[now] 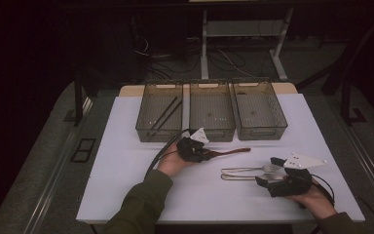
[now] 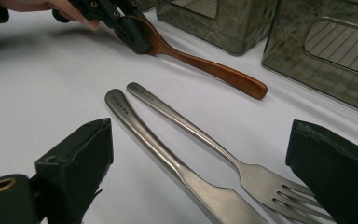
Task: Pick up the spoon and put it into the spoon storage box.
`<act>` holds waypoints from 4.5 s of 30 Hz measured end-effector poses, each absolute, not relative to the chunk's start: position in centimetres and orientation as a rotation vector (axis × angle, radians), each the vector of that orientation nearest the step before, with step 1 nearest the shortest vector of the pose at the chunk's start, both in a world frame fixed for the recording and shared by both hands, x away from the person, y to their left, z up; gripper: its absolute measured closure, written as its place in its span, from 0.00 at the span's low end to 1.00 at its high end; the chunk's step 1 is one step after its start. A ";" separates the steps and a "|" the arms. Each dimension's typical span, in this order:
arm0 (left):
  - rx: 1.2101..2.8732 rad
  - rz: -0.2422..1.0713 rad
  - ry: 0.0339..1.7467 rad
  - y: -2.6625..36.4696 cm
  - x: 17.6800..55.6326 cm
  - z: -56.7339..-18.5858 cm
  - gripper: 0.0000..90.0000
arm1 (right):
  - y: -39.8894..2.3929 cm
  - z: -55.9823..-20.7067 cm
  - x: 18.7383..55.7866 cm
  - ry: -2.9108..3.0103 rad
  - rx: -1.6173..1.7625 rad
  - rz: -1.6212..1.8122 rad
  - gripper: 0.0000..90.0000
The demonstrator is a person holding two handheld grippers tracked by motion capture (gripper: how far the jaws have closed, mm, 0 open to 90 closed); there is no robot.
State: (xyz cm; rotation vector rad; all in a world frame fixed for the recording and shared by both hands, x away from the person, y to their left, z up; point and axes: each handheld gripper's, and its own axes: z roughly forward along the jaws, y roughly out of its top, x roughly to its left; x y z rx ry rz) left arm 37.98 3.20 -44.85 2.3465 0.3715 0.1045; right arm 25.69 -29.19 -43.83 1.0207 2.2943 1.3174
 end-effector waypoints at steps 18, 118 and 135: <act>2.291 0.077 0.380 3.7 37.9 -43.5 0.87 | -28.9 -44.0 25.6 2.284 1.025 1.337 0.08; 2.187 0.330 0.933 4.0 47.1 -38.7 0.80 | -29.3 -44.0 25.7 2.287 1.049 1.342 0.08; 2.130 0.289 0.817 4.9 46.1 -37.0 0.58 | -29.2 -44.0 25.9 2.286 1.063 1.340 0.08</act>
